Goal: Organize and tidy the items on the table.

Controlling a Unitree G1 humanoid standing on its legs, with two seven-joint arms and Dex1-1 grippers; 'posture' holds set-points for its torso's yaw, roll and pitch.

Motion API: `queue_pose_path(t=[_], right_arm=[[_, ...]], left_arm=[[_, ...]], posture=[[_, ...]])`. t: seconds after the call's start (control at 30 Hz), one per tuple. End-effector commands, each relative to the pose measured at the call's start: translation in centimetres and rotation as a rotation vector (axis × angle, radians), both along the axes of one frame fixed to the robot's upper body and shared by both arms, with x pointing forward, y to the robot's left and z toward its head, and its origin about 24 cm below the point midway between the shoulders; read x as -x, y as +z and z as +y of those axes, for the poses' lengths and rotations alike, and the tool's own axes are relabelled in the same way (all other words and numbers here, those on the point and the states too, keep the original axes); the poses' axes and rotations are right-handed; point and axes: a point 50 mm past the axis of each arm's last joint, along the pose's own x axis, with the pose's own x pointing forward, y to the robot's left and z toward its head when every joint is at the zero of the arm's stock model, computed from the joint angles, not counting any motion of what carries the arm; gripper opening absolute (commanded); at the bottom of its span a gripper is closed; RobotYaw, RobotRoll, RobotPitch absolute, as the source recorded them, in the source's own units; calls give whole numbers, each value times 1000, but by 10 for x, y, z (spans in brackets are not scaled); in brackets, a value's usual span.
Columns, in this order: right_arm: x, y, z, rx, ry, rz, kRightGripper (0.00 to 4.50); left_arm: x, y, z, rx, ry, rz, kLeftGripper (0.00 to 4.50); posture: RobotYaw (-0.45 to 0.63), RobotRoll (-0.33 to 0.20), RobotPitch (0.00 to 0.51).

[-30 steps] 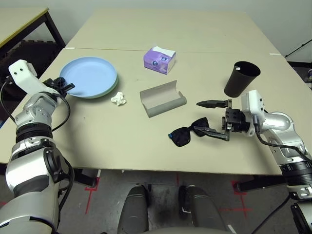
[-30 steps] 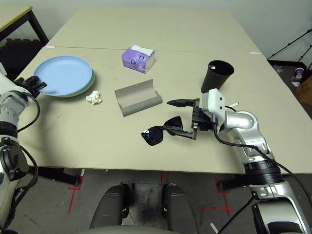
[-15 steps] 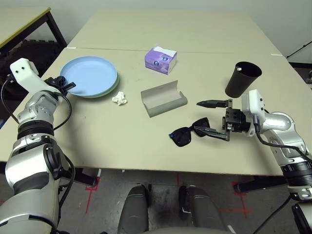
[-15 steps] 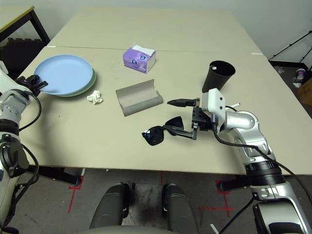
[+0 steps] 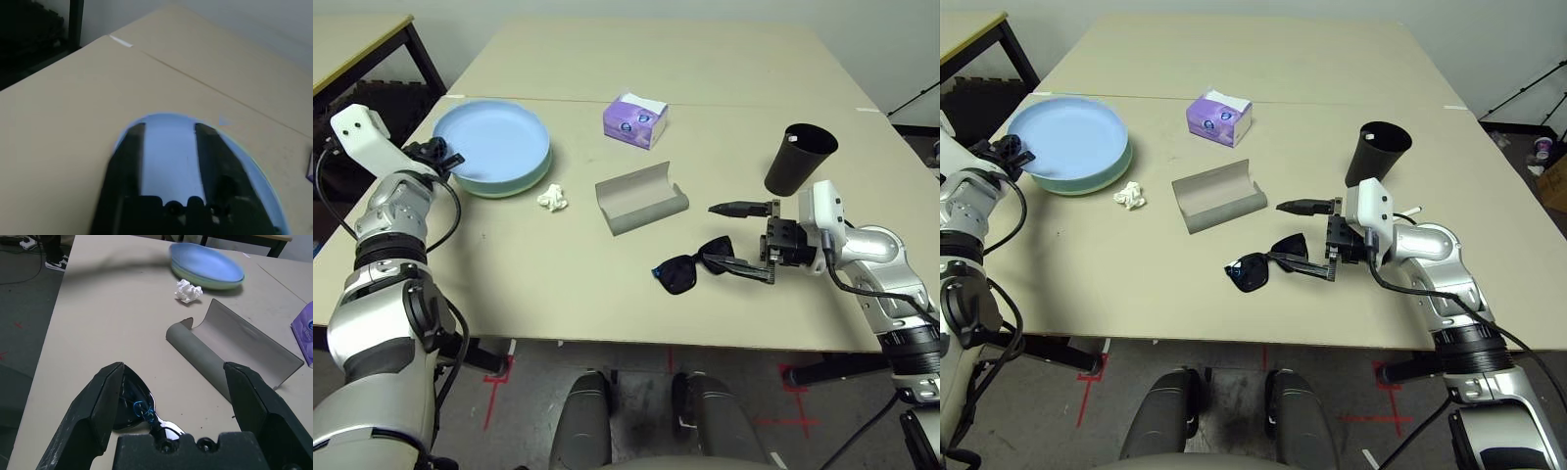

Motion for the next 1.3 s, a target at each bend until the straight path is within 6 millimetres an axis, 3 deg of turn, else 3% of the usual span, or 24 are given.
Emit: queue_pose_path(t=[0.03, 0.1, 0.13, 0.53, 0.63, 0.73, 1.3], right_arm=[[3, -1, -1, 10, 1, 4, 4500], [3, -1, -1, 9, 2, 5, 4500], [3, -1, -1, 9, 2, 5, 4500], [2, -1, 0, 8, 9, 6, 4500], [1, -1, 0, 4, 3, 13, 4500], [-1, -2, -2, -6, -15, 25, 4500], [0, -1, -9, -59, -95, 51, 4500]], left_arm=[[0, -3, -1, 0, -7, 10, 3430], [0, -3, -1, -3, -11, 9, 4267], [0, -3, -1, -5, -12, 9, 4476], [12, -18, -18, -77, -248, 62, 4476], [24, -36, -39, -343, -478, 165, 4476], [32, -41, -57, -457, -620, 185, 4476], [31, -39, -82, -652, -829, 162, 4476]], posture=[[-22, 0, 101], [-22, 0, 101], [-22, 0, 101], [-6, 0, 102], [-1, 0, 102], [1, 0, 103], [-12, 0, 103]])
